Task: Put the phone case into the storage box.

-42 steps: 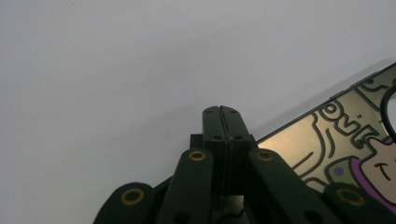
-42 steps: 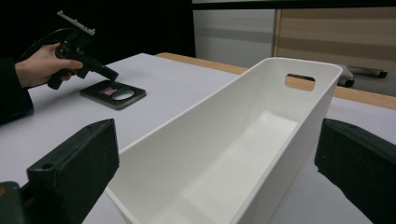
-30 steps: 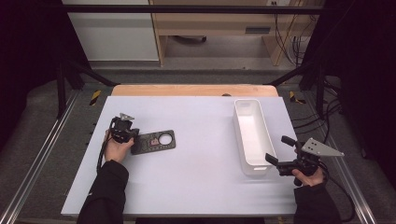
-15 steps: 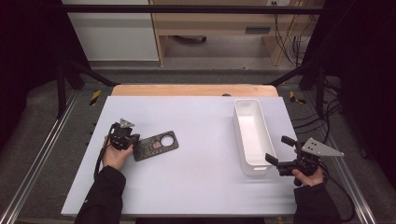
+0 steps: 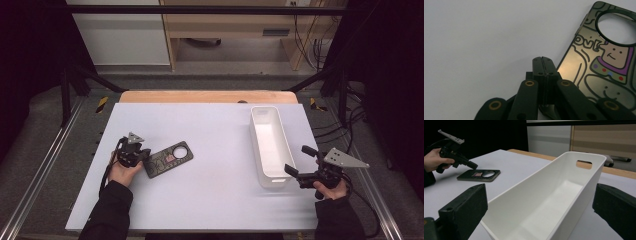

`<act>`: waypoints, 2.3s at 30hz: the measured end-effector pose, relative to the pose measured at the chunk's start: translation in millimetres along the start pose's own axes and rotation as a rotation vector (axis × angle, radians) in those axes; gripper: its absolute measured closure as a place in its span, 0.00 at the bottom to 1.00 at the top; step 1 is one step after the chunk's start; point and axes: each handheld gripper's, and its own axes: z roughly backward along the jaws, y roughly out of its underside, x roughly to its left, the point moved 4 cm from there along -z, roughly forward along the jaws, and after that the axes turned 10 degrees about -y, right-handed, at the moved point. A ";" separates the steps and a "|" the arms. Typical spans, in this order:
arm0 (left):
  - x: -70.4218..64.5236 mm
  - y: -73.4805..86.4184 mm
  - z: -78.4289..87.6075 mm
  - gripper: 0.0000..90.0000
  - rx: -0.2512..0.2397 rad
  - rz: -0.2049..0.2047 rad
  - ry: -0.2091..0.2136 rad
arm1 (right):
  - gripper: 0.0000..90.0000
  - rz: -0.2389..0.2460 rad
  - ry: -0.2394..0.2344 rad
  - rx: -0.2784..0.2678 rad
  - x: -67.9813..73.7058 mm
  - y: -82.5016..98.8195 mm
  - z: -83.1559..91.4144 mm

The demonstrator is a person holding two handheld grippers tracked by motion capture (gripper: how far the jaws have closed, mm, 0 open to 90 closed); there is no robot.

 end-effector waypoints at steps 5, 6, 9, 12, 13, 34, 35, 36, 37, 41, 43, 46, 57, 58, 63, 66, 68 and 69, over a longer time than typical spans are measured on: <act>-5.4 3.3 4.5 0.99 -0.003 -0.012 0.009 | 0.01 0.001 0.000 0.001 0.2 0.1 -0.3; -6.5 4.0 5.3 0.99 -0.002 -0.012 0.013 | 0.01 0.002 -0.001 0.002 0.1 0.1 -0.4; -9.5 6.2 7.8 0.99 -0.007 -0.016 0.014 | 0.01 0.002 -0.001 0.002 0.4 -0.1 -0.3; -12.1 8.3 10.1 0.99 -0.009 -0.021 0.016 | 0.01 0.002 -0.001 0.001 0.3 -0.2 0.0; -13.1 8.6 11.0 0.99 -0.009 -0.023 0.018 | 0.01 0.002 -0.002 0.000 0.3 -0.2 0.0; -6.1 1.4 32.0 0.82 -0.138 0.012 0.029 | 0.01 0.005 -0.004 0.004 0.7 0.1 -1.2; -5.2 -0.1 35.1 0.77 -0.149 0.018 0.034 | 0.01 0.005 -0.004 0.004 0.7 0.1 -1.1; -4.6 -1.1 37.5 0.77 -0.160 0.024 0.040 | 0.01 0.005 -0.004 0.004 0.7 0.1 -1.1; -4.0 -2.8 41.3 0.75 -0.180 0.041 0.055 | 0.01 0.005 -0.003 0.005 0.6 0.1 -1.0; -4.9 -7.4 50.9 0.58 -0.194 0.039 0.077 | 0.01 0.004 -0.003 0.008 0.5 0.6 -1.3; -6.2 -10.4 55.1 0.54 -0.202 0.038 0.085 | 0.01 0.004 -0.003 0.008 0.5 0.6 -1.3; -9.0 -13.4 60.5 0.49 -0.212 0.024 0.111 | 0.01 0.006 -0.003 0.005 0.2 0.2 -0.5; -21.9 -24.0 76.8 0.42 -0.223 -0.001 0.152 | 0.01 0.005 -0.001 0.006 0.2 -0.1 0.2; -22.7 -25.3 78.8 0.42 -0.231 -0.001 0.157 | 0.01 0.005 -0.001 0.006 0.2 -0.1 0.2; -28.5 -32.5 87.9 0.18 -0.273 -0.029 0.157 | 0.01 0.006 -0.002 0.005 0.0 -0.2 0.5; -32.7 -36.4 92.0 0.11 -0.280 -0.026 0.175 | 0.01 0.006 -0.002 0.006 0.1 -0.1 0.4; -34.7 -39.3 93.8 0.08 -0.288 -0.027 0.185 | 0.01 0.006 -0.002 0.007 0.1 -0.1 0.3; -35.1 -40.1 94.4 0.05 -0.286 -0.027 0.189 | 0.01 0.006 -0.003 0.007 0.2 0.0 0.3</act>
